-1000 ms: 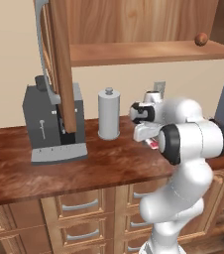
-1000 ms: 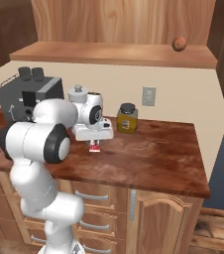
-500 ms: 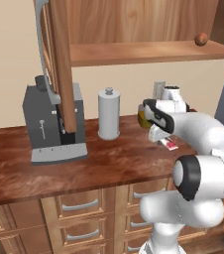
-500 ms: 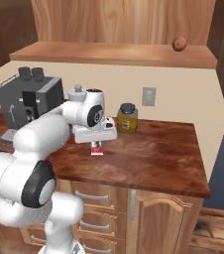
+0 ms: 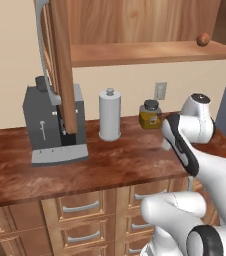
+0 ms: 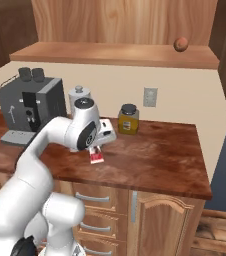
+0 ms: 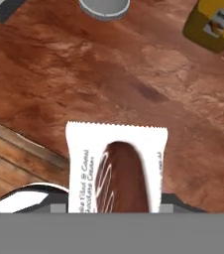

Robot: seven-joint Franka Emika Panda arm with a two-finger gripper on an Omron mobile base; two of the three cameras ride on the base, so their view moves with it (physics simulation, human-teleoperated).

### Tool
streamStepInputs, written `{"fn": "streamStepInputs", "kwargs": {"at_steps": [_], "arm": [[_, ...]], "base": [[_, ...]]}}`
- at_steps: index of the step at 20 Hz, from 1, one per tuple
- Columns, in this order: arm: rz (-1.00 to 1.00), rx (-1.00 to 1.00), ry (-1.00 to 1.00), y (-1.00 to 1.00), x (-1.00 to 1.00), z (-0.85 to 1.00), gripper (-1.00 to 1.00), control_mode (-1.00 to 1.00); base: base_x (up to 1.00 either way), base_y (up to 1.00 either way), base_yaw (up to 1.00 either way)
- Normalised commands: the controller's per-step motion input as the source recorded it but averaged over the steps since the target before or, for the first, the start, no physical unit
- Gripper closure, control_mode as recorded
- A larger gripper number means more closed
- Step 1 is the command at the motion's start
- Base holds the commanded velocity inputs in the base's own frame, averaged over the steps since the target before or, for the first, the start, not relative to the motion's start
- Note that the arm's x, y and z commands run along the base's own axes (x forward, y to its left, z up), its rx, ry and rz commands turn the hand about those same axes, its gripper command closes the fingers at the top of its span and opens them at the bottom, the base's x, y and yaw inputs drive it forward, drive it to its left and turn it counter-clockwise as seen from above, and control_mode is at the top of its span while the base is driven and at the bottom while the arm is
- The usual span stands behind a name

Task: Pick the jam and bar from the counter and place them in the cabinets closest to them.

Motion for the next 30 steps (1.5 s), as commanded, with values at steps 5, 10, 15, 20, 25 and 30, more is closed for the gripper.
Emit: {"fn": "streamStepInputs", "kwargs": {"at_steps": [5, 10, 15, 20, 25, 30], "arm": [[0.01, 0.03, -0.26, 0.0, -0.3, 0.9, 1.0, -1.0], [0.0, 0.02, -0.19, 0.0, -0.12, 0.99, 1.0, -1.0], [0.0, 0.02, -0.15, 0.0, -0.08, 0.85, 1.0, -1.0], [0.0, 0.0, -0.13, 0.0, -0.04, 0.76, 1.0, -1.0], [0.0, 0.0, -0.12, 0.01, -0.06, 0.46, 1.0, -1.0], [0.0, 0.07, -0.24, 0.0, -0.18, 0.28, 1.0, -1.0]], "base": [[0.0, 0.0, 0.0], [0.0, 0.0, 0.0], [0.0, 0.0, 0.0], [0.0, 0.0, 0.0], [0.0, 0.0, 0.0], [0.0, 0.0, 0.0]]}}
